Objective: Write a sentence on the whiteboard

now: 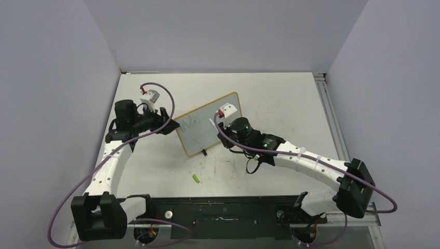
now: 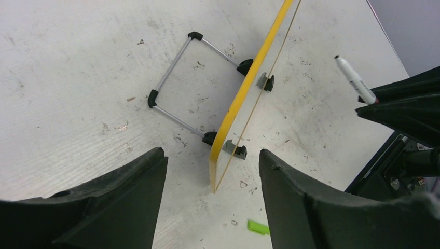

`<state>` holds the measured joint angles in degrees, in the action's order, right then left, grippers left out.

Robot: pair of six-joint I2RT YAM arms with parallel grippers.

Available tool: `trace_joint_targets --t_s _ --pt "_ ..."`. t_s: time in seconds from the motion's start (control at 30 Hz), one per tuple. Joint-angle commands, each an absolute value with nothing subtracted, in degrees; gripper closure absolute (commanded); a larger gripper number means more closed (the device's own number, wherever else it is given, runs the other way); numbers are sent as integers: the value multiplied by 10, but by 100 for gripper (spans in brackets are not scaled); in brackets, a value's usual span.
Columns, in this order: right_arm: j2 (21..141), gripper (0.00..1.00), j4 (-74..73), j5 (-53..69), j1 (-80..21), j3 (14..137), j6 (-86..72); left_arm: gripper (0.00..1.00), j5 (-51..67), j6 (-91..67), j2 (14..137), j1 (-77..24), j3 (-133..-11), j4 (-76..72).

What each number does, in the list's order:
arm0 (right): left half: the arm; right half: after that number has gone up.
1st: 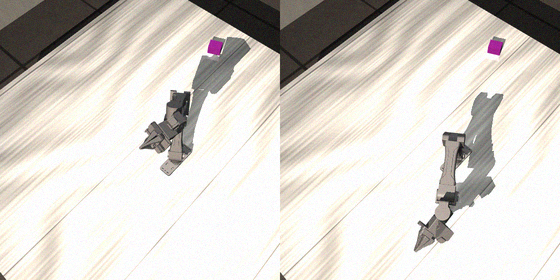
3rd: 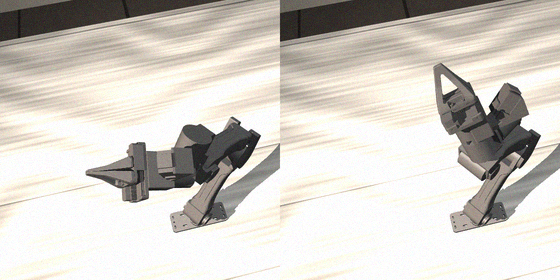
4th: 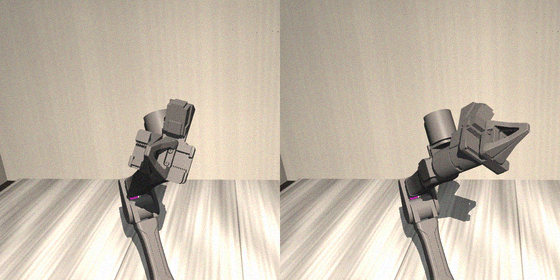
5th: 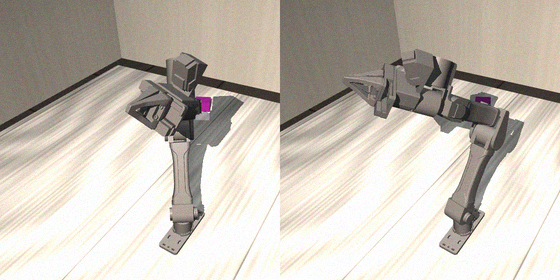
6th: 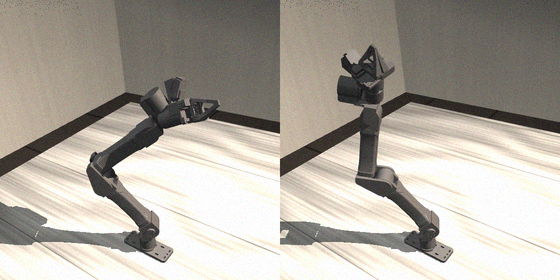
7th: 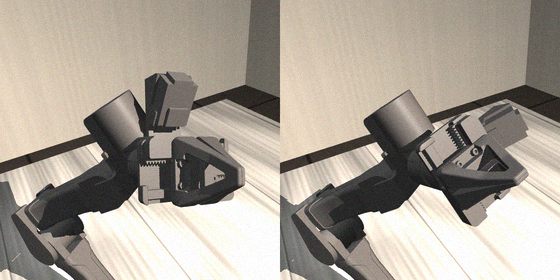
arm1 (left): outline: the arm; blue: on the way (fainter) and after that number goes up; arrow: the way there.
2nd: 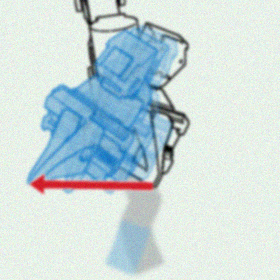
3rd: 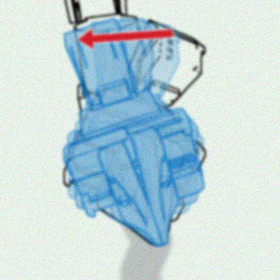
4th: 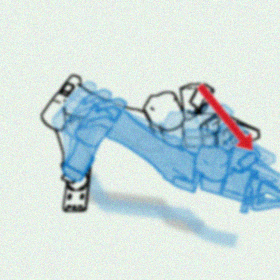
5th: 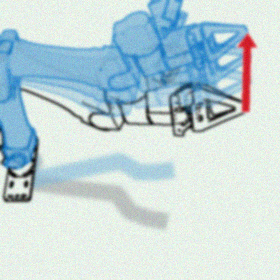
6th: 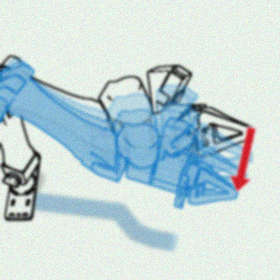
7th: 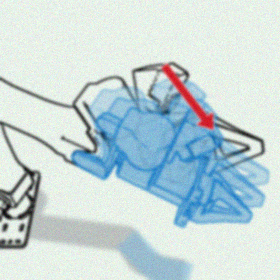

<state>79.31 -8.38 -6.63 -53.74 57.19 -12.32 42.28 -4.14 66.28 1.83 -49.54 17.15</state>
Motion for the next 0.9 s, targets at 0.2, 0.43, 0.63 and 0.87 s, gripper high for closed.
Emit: trace_joint_targets --t_s 0.2,0.43,0.63,0.87 --pt "724 95 -161 142 -496 604 -105 28 323 -37 537 10 -496 163" --pt "750 95 -252 354 -424 654 -105 24 160 36 489 -149 -580 291" --pt "775 95 -317 510 -391 679 -97 26 205 67 519 -319 -650 393" --pt "798 95 -369 649 -392 699 -66 28 183 87 553 -486 -665 446"
